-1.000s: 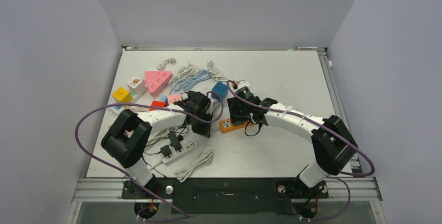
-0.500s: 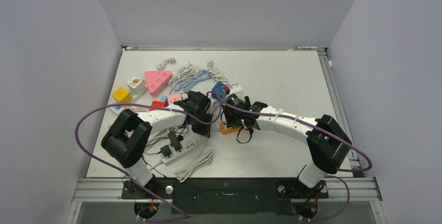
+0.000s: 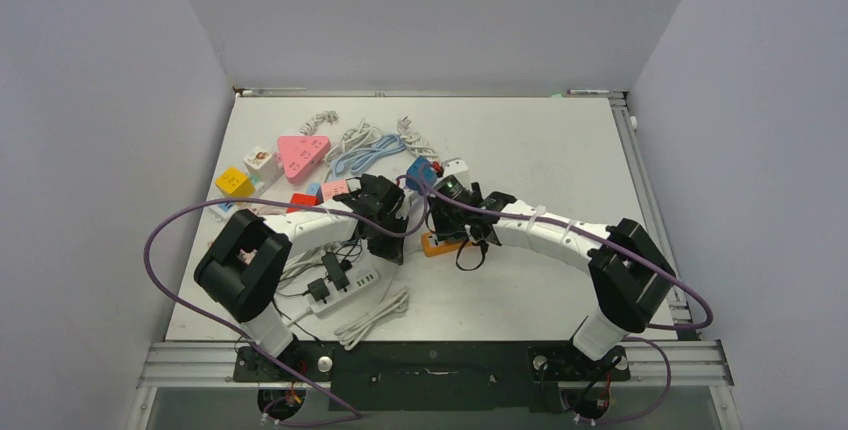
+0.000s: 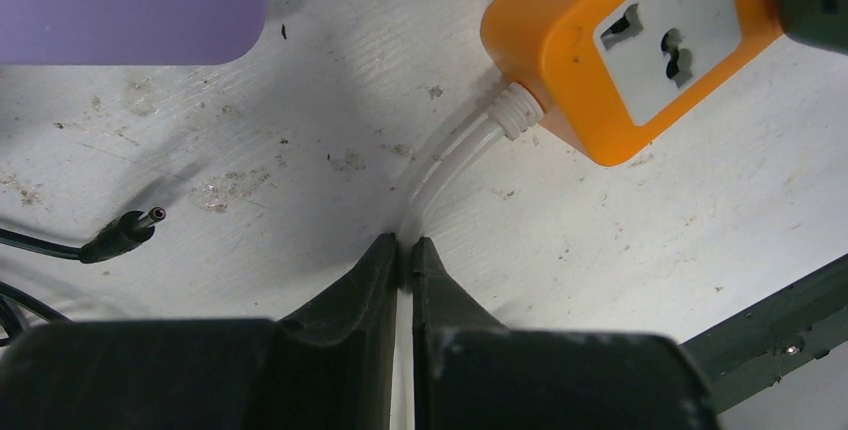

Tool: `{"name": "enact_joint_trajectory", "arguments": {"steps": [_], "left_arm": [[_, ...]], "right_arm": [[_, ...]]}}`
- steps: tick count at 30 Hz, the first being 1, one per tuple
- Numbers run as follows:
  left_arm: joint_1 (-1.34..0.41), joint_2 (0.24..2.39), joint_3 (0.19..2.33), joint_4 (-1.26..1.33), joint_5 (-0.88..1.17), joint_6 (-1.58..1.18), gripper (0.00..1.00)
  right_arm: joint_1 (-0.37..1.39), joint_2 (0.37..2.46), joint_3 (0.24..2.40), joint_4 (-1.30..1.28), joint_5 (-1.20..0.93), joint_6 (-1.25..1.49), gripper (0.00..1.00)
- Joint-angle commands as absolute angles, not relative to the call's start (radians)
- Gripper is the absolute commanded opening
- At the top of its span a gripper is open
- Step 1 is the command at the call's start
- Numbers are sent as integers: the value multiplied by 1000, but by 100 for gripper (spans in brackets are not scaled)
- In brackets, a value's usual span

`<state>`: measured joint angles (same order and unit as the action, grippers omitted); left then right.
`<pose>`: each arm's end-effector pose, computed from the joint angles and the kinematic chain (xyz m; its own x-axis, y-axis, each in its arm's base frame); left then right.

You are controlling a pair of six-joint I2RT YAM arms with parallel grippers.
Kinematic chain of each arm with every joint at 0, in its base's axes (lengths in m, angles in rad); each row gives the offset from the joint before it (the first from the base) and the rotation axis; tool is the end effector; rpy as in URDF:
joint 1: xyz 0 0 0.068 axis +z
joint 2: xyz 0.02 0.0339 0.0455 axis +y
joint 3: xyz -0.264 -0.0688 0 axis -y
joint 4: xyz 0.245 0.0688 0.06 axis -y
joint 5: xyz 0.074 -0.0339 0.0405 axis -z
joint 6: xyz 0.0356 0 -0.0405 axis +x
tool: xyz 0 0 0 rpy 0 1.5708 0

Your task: Pull the plug off the socket

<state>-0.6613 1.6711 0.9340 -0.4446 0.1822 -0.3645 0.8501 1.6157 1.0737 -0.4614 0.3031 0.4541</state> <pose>0.2403 -0.1952 0.1551 -0.9169 0.2693 -0.2947 0.3547 0.8883 -0.2919 0.2262 0.2415 0.2112 -0.7682 -0.2403 -0.5934 -0.3052 0.9522 0.0095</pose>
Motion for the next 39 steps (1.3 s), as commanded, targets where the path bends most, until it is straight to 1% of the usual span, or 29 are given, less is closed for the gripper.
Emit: {"name": "enact_joint_trajectory", "arguments": {"steps": [1,5,12,17,21,32,39], "left_arm": [[-653,1690,953,-503,129,-346,0],[-653,1691,953,-503,130,-345,0],[-652,1692,954,-503,130,-345,0],[-652,1695,954,-504,129,-345,0],[-652,1697,955,-504,129,-344,0],[-652,1699,956,-506,127,-345,0],[-652,1699,956,-507,126,-344,0]], "right_arm": [[756,1555,1053,-422,241,415,5],[696,1533,1020,-385,123,419,5],[681,1531,1017,-386,113,418,5],[693,1525,1026,-415,191,417,5],[718,1522,1050,-463,297,407,5],[829,1531,1103,-532,496,403,5],[849,1529,1106,-540,527,394,5]]}}
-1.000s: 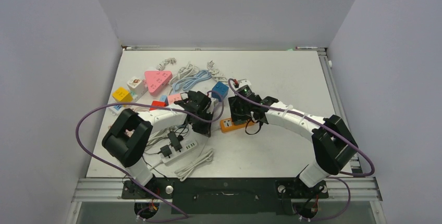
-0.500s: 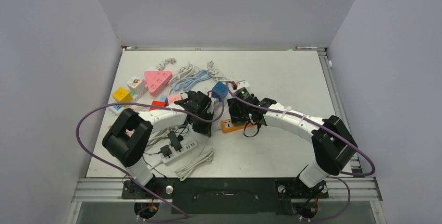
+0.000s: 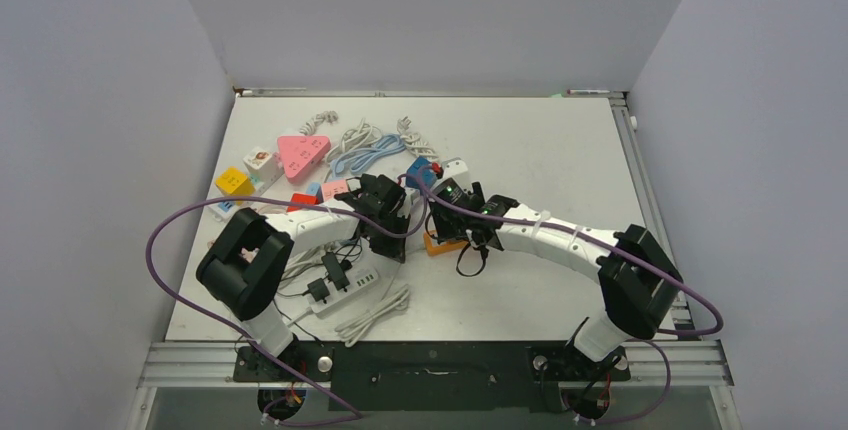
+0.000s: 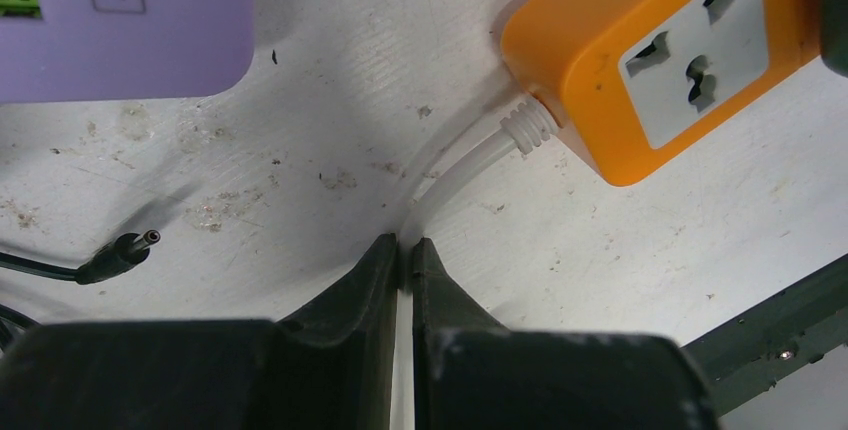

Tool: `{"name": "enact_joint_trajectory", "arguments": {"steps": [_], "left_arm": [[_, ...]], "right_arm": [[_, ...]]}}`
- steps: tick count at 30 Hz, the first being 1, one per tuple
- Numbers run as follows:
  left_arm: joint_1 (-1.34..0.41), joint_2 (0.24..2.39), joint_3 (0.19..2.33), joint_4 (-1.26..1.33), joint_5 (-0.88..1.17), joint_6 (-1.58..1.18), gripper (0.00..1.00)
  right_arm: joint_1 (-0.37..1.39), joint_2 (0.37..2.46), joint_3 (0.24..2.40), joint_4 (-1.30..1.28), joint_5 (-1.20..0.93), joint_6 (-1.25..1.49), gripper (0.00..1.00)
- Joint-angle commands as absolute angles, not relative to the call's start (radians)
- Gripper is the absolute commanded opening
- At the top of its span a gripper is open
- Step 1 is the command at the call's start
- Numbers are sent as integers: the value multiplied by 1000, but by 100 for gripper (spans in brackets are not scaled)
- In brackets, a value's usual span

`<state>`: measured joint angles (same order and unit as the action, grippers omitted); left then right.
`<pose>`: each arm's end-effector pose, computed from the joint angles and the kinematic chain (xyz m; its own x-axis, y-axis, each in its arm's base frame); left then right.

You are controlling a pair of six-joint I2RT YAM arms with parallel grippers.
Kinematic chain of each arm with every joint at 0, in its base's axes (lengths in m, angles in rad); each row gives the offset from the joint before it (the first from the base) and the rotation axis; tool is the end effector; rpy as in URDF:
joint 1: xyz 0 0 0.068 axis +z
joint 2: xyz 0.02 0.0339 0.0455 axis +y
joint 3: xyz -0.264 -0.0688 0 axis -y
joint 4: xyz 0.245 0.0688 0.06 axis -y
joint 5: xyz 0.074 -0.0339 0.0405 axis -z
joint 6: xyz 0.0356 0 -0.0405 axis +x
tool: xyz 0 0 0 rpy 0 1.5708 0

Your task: Pull the plug off the socket

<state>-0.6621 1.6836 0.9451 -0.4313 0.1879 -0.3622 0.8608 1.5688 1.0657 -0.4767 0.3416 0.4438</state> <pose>0.2434 -0.1982 0.1549 -0.9134 0.2706 -0.3041 0.3613 0.8832 -0.2991 0.2196 0.2372 0.2226 -0.7434 -0.2442 -0.6227 -0.3030 0.9529 -0.0120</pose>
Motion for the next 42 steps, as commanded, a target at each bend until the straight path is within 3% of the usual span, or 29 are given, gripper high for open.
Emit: {"name": "enact_joint_trajectory", "arguments": {"steps": [1,12,25,26,31,33,36,42], "left_arm": [[-652,1700,956,-508,125,-344,0],[-650,1706,957,-510,127,-344,0],[-651,1678,959,-489,178,-333,0],[-650,1663,959,-477,211,-328,5],[-628,1514,934,-390,291,-301,61],[-604,1446,914,-339,344,-300,73],[-555,1386,881,-246,487,-328,81],[-518,1416,866,-179,643,-387,81]], "right_arm": [[845,1526,1102,-536,515,394,5],[684,1458,1017,-426,178,410,5],[683,1456,1006,-404,152,407,5],[684,1446,1000,-393,143,400,5],[684,1377,944,-305,92,369,5],[687,1354,917,-257,57,352,5],[693,1317,878,-176,10,329,5],[713,1237,818,-38,-48,309,5]]}}
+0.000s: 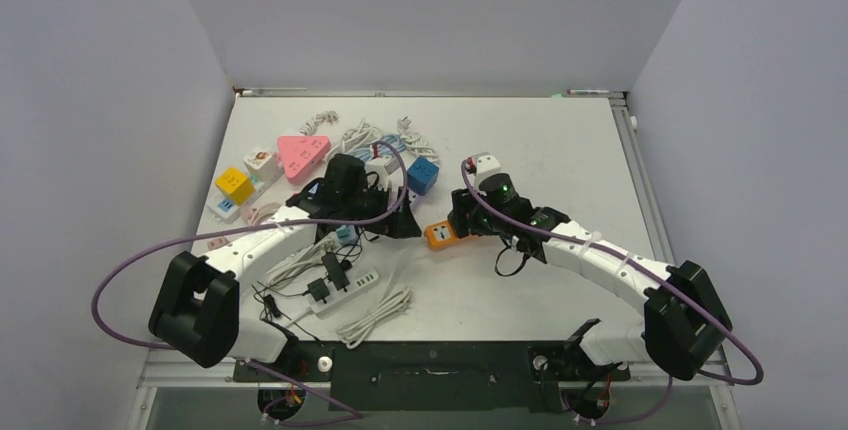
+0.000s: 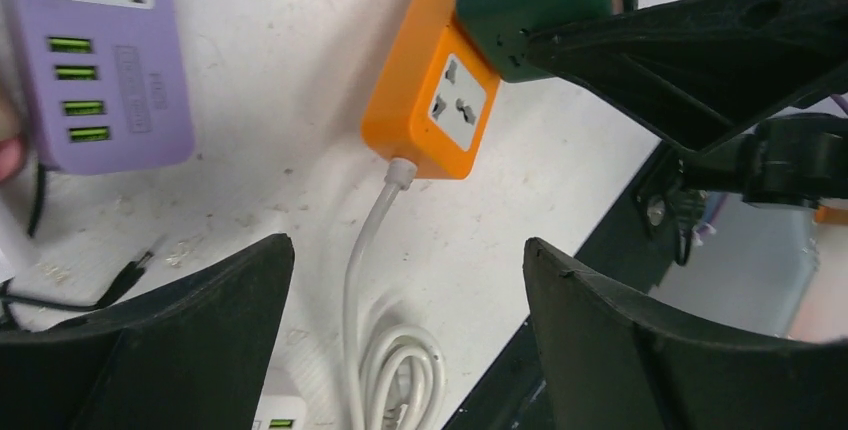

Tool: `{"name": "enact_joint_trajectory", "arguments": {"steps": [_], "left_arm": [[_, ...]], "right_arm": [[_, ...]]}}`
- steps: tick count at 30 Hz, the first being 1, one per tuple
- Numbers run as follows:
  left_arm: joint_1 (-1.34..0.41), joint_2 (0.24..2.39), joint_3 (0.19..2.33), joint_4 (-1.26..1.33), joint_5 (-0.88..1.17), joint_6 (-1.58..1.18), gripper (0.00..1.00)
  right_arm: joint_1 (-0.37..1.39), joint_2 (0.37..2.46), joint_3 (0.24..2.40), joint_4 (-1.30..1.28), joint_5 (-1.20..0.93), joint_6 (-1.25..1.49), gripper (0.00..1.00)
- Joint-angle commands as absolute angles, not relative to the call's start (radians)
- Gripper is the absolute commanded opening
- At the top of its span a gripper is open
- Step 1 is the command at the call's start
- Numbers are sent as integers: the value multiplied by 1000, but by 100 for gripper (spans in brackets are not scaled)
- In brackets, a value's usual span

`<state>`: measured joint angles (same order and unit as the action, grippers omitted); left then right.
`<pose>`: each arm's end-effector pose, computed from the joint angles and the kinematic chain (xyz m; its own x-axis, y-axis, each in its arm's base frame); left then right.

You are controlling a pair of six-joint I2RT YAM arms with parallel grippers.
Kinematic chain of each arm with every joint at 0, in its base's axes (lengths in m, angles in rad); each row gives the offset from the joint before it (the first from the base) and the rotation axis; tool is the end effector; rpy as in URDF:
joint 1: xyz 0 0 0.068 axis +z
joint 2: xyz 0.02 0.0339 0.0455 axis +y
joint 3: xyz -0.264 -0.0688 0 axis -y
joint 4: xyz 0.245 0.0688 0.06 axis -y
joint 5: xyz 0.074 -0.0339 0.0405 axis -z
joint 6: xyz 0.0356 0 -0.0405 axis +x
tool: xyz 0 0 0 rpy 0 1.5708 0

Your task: Pull the plug off the socket

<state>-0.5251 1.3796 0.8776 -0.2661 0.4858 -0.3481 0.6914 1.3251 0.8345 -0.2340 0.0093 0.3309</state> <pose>0.2420 -0.1594 0.2341 -0.8154 0.1238 -0.5654 0.4848 0.6798 -0.5503 0.2176 0.1797 0.2344 -0.6883 -0.1480 -0.7101 -0.4320 0.8700 0.2374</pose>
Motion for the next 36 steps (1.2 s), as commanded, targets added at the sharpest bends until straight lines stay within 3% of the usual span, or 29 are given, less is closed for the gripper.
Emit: {"name": "enact_joint_trajectory", "arguments": {"steps": [1,6,14,18,22,31,36], "left_arm": [[-517,1431,866,-174,663,-400,81],[-512,1486,845,-54,793,-500,79],[-507,1516,829,23,835,-560,70],[-497,1535,827,26,838,-571,53],[-497,1544,826,23,836,-571,45],[-493,1572,826,23,835,-587,0],[-475,1587,816,47,843,-617,0]], "right_arm": [[718,1221,806,-15,-49,307,5],[751,1171,768,54,-48,294,5],[807,1167,760,68,-32,260,5],[822,1167,759,72,-18,256,5],[826,1161,754,79,-10,256,5],[856,1165,746,84,60,244,5],[885,1158,723,122,116,250,5]]}}
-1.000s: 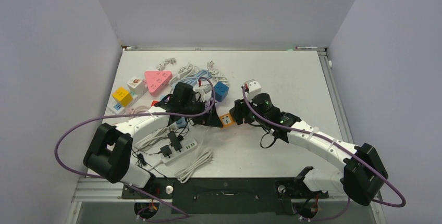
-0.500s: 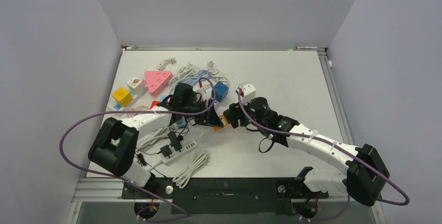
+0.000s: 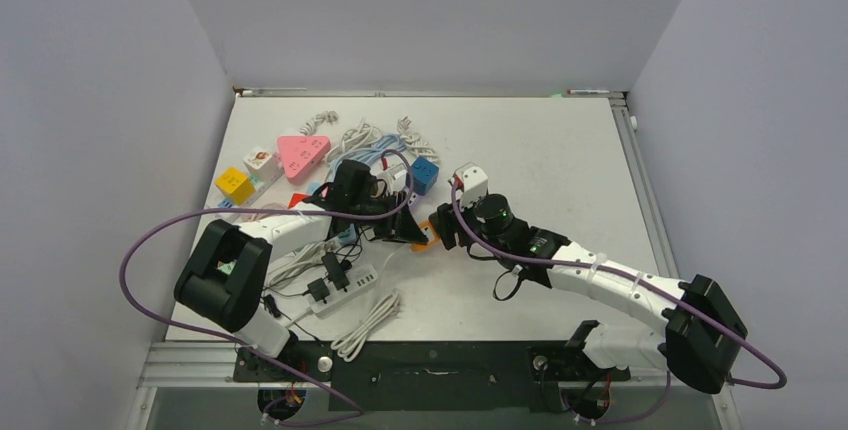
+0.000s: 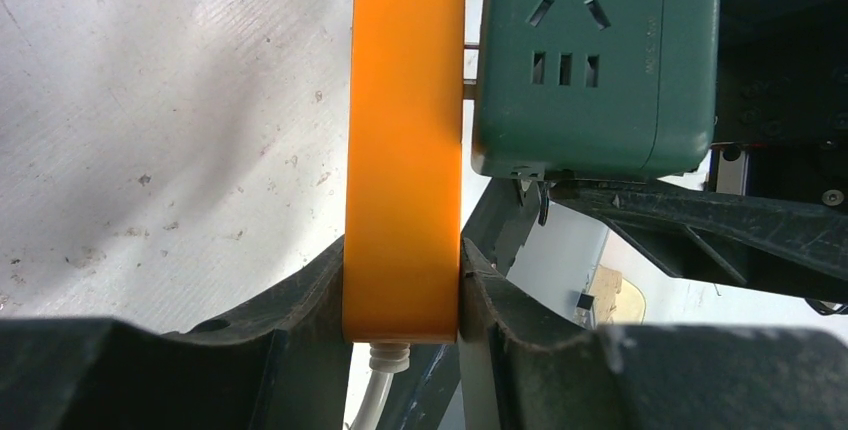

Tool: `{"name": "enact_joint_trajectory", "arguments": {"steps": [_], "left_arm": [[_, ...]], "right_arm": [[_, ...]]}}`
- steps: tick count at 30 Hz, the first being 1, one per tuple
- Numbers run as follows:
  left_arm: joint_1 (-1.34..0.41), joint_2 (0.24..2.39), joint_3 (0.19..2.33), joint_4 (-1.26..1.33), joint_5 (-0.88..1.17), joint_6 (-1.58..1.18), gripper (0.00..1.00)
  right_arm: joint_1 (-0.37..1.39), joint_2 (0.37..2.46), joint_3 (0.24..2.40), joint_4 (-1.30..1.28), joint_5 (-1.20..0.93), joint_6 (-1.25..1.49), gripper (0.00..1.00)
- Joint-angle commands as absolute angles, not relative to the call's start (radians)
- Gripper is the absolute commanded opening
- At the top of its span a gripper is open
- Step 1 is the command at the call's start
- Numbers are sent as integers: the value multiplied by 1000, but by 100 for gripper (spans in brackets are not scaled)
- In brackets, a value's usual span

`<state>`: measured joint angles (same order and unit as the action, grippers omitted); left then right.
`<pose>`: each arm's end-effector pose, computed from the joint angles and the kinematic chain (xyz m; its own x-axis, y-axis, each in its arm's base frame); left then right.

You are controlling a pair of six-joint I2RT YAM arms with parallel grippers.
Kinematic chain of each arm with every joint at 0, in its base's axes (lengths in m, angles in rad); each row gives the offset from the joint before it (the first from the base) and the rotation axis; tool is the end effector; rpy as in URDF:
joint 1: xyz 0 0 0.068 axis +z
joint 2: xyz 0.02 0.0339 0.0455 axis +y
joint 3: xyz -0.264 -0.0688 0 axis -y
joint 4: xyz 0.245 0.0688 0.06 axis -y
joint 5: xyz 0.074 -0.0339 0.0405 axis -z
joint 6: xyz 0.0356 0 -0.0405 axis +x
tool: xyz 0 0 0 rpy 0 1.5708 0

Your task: Pull the plug off the socket

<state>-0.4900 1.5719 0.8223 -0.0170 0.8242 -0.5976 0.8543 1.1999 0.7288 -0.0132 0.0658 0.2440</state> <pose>0.2623 -0.1695 0.1864 -0.9483 0.0727 -0.3089 0.3055 0.4734 -0.8262 0.1770 0.1996 0.2508 -0.4693 -0.1718 -0.8662 -0.6192 0.7633 0.1841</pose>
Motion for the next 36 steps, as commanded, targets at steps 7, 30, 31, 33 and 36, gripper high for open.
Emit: {"name": "enact_joint_trajectory", "arguments": {"steps": [7,30,31,33,36], "left_arm": [[-471,1589,814,41,841,-610,0],[-458,1596,818,2,793,-588,0],[-456,1599,819,2,792,-589,0],[-453,1604,819,-33,790,-590,0],[-450,1606,819,-39,783,-591,0]], "right_arm": [[877,1158,705,137,128,272,5],[722,1102,658,133,10,320,5],[740,1104,663,124,46,315,5],[787,1109,676,111,126,300,5],[851,1124,693,93,213,282,5]]}}
